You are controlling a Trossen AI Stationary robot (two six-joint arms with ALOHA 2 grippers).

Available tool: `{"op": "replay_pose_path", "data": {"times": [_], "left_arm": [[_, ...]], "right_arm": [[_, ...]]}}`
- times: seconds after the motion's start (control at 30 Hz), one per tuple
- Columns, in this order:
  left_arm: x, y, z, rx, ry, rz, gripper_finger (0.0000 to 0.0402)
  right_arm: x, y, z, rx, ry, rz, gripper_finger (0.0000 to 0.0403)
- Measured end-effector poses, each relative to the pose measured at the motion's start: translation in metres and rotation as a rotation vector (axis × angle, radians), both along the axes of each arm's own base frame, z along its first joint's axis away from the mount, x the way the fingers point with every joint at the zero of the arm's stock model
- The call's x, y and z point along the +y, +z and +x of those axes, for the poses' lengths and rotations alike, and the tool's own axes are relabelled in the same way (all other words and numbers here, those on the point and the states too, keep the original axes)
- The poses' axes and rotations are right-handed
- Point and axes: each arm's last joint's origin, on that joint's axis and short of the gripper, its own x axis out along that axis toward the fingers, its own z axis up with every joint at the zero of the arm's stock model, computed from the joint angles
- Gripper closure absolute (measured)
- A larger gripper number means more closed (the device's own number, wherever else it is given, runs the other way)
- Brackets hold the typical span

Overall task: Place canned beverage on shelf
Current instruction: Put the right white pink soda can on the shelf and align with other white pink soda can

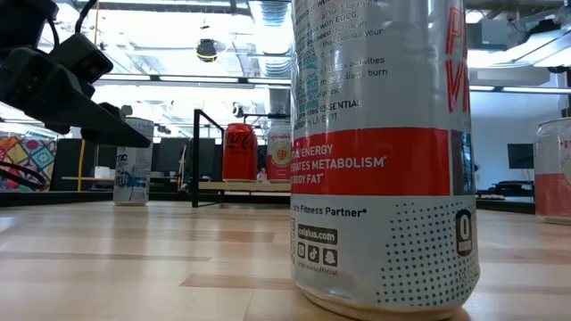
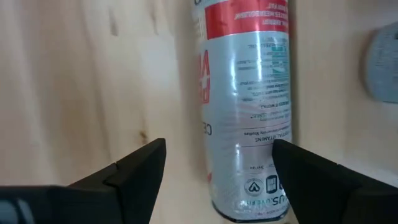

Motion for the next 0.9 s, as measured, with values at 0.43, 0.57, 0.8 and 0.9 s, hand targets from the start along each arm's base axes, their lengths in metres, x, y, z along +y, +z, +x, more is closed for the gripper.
{"op": "replay_pose_path", "data": {"times": [0.43, 0.57, 0.8, 0.9], "left_arm": [[0.000, 0.002, 0.000, -0.023, 0.008, -0.045, 0.0023], [-0.001, 0.004, 0.001, -0.050, 0.005, -0.066, 0.0023], [-0.008, 0.012, 0.013, -0.154, -0.078, -0.007, 0.0023], [-0.010, 0.010, 0.022, -0.127, -0.087, 0.042, 0.0023]], "right_arm": [[0.072, 0.032, -0.007, -0.081, 0.109, 0.078, 0.0084], [0.091, 0.041, -0.034, -0.177, 0.052, -0.045, 0.0084], [0.087, 0.010, -0.086, -0.330, -0.078, 0.013, 0.0084], [0.082, 0.005, -0.088, -0.376, -0.055, 0.018, 0.0084]]}}
